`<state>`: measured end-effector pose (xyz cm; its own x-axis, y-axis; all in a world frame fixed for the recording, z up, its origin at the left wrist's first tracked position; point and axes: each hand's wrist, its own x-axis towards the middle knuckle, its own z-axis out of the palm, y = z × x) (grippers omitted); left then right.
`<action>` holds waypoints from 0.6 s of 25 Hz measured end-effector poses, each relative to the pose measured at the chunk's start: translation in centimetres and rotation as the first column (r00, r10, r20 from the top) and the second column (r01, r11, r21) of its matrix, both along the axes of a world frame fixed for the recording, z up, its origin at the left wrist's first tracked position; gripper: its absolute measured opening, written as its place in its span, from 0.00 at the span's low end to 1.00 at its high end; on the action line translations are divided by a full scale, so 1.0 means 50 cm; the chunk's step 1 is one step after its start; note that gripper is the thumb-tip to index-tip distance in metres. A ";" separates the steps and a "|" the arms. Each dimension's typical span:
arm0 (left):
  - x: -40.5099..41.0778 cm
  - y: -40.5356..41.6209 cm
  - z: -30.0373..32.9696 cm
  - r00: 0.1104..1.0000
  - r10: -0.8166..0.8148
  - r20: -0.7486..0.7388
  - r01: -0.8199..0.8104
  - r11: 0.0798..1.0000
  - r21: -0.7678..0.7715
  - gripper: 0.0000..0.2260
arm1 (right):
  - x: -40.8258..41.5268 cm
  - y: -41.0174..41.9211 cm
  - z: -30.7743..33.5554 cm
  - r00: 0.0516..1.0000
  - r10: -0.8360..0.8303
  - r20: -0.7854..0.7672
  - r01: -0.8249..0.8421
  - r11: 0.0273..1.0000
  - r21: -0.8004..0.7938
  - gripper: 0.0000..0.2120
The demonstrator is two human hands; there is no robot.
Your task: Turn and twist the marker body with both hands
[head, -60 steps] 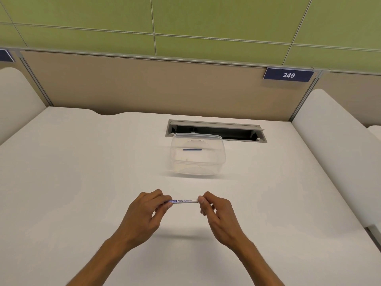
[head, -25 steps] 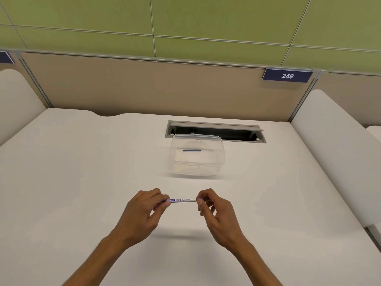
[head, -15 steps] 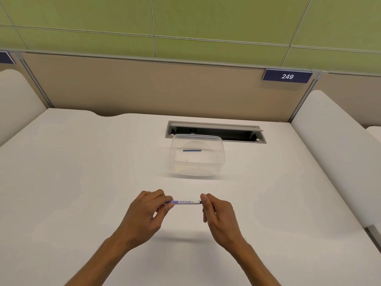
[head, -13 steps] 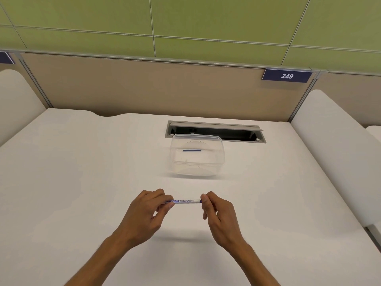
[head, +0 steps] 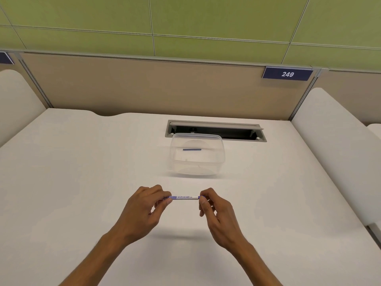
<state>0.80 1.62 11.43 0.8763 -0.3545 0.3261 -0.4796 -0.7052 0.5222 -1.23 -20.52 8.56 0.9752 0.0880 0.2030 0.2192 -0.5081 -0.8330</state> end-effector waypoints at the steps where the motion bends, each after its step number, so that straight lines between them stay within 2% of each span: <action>1: 0.000 0.000 0.003 1.000 -0.005 0.010 0.005 1.000 0.009 0.11 | -0.001 -0.001 0.001 1.000 0.006 -0.007 -0.006 1.000 -0.005 0.11; 3: -0.003 -0.001 0.008 0.999 -0.016 0.030 0.015 0.999 0.030 0.10 | -0.001 0.001 0.004 0.999 0.019 -0.047 -0.017 0.999 0.039 0.14; 6: -0.008 -0.004 0.015 0.998 -0.035 0.046 0.032 0.998 0.062 0.10 | 0.002 0.005 0.011 0.990 0.040 -0.137 -0.007 0.973 0.232 0.20; 9: -0.008 -0.005 0.021 0.998 -0.033 0.046 0.030 0.998 0.062 0.10 | 0.003 0.006 0.017 0.987 0.050 -0.150 -0.003 0.956 0.293 0.21; 11: -0.007 -0.004 0.026 0.999 -0.029 0.040 0.027 0.998 0.054 0.10 | 0.001 0.005 0.020 0.995 0.039 -0.093 -0.014 0.969 0.247 0.17; 15: -0.006 0.001 0.030 0.999 -0.026 0.023 0.025 0.999 0.044 0.11 | -0.004 0.001 0.025 1.000 0.013 0.028 -0.013 1.000 -0.011 0.11</action>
